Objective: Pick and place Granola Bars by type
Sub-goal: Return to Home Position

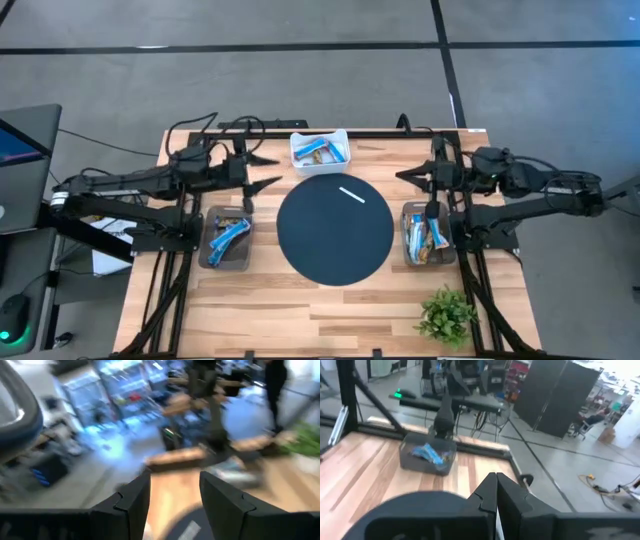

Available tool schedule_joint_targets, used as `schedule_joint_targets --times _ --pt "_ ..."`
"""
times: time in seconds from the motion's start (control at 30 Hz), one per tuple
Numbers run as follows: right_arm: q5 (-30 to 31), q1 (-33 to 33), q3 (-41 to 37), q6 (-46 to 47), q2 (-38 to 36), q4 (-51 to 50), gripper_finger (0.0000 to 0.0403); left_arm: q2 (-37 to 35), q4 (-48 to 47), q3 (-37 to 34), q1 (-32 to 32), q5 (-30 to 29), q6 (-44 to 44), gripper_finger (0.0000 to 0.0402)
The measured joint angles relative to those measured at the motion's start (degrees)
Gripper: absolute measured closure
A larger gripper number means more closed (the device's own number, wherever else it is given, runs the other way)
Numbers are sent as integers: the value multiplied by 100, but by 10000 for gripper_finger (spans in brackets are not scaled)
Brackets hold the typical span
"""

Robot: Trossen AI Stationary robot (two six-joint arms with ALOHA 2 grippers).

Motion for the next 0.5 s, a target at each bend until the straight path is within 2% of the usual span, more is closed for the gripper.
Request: schedule_joint_targets --times 0.17,0.27,0.4,0.5 --pt "-11 -120 -639 262 -343 303 403 -394 -1045 -2 -32 692 -231 236" --pt "-5 -146 -988 456 -641 515 403 -619 -1389 -10 -162 757 -370 236" --pt "-4 -76 -1452 598 -1039 871 403 -1001 -990 -522 -447 672 -581 236" --pt "-9 23 -1742 658 -1333 902 403 -1362 -460 -1102 -667 284 -667 236"
